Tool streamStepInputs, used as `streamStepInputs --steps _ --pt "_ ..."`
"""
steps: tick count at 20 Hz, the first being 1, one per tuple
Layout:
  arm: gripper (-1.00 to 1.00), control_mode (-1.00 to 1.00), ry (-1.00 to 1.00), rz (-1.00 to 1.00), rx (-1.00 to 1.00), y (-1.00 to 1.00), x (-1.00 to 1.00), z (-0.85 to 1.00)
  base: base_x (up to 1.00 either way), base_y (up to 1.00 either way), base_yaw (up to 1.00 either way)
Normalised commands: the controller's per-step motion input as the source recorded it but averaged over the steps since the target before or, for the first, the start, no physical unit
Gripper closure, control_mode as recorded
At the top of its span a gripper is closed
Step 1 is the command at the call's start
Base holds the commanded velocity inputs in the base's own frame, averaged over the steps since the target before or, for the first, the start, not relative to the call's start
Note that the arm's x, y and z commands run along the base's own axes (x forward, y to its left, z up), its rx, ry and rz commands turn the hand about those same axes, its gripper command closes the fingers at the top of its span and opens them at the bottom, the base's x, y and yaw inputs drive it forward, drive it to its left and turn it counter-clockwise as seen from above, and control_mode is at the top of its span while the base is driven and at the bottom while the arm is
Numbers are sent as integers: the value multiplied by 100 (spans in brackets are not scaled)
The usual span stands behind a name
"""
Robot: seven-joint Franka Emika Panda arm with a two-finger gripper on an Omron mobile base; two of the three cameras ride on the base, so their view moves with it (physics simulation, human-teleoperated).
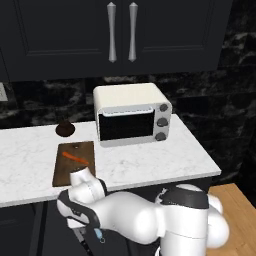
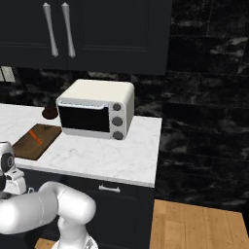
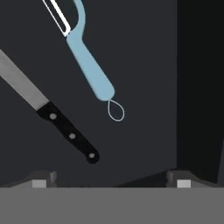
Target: Place the appropriate cutting tool for cutting the carrot skin on the cutting board.
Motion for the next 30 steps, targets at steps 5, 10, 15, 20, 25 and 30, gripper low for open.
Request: streamStepInputs --steps 5,10,15,20,25,30 --pt "-100 -100 0 10 0 0 35 -42 0 0 0" --pt "-100 -100 -4 13 0 0 30 -33 0 0 0" --pt "-100 -100 -1 12 0 0 20 -35 0 0 0" --pt "-100 -100 0 10 7 0 9 -41 0 0 0" --pt "-100 -100 0 5 11 0 2 -37 0 0 0" --pt "100 -100 0 1 4 0 0 -42 0 0 0"
